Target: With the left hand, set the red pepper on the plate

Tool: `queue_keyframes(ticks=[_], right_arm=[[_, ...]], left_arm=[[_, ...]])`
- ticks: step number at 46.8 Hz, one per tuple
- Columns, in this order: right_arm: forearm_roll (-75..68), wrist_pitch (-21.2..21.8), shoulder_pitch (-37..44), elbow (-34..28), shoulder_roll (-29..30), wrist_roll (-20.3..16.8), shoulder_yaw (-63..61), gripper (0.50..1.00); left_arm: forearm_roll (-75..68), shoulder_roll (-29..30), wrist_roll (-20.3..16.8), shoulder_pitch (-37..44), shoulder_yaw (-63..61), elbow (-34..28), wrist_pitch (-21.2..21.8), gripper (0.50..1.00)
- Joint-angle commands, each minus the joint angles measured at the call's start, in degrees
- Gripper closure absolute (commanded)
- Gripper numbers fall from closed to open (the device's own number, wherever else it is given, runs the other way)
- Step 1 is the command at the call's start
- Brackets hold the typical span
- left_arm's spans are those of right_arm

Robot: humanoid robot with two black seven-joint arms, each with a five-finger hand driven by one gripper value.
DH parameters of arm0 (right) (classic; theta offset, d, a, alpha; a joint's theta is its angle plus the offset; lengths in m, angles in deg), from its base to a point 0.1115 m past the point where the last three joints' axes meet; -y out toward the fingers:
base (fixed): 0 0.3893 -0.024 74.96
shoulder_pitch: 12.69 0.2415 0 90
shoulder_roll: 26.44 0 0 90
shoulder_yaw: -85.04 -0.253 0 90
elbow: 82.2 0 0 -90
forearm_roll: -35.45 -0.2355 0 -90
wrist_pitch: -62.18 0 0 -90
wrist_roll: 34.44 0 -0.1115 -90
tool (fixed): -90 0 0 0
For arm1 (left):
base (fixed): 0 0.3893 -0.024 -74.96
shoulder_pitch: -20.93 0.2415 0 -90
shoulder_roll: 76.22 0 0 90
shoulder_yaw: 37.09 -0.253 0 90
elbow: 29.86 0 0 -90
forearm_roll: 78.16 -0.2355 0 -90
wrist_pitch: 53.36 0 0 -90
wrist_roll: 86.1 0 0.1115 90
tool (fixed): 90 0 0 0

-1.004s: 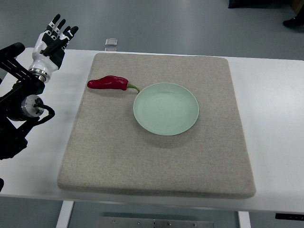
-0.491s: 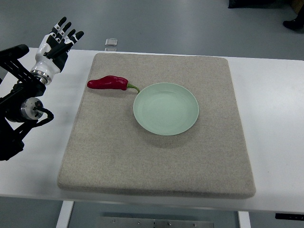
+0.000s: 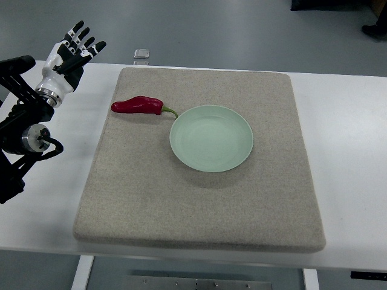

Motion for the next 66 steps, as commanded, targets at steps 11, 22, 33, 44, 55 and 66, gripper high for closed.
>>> queue_keyframes(ticks=[11, 22, 33, 44, 55, 66], right_arm=[[0.0, 0.0, 0.0, 0.0, 0.0, 0.0, 0.0, 0.568], [0.0, 0.0, 0.0, 0.1, 0.0, 0.0, 0.0, 0.568], [0.0, 0.0, 0.0, 0.1, 0.0, 0.0, 0.0, 0.568], [0.0, 0.0, 0.0, 0.0, 0.0, 0.0, 0.0, 0.568], [0.0, 0.0, 0.0, 0.0, 0.0, 0.0, 0.0, 0.568], [0.0, 0.0, 0.0, 0.0, 0.0, 0.0, 0.0, 0.568]], left_arm=[[-3.7, 1.3, -0.1, 0.1, -0.1, 2.4, 0.0, 0.504], [-9.8, 2.2, -0.1, 0.0, -0.9, 3.5, 0.2, 0.504], [-18.5, 2.6, 0.0, -0.2, -3.0, 4.1, 2.9, 0.506], [-26.7, 3.9, 0.4, -1.7, -8.4, 7.0, 4.4, 0.519], [-30.1, 5.6, 1.1, -4.7, -15.3, 6.6, 4.9, 0.525], [-32.7, 8.5, 1.1, -8.5, -22.8, 6.8, 4.9, 0.546]])
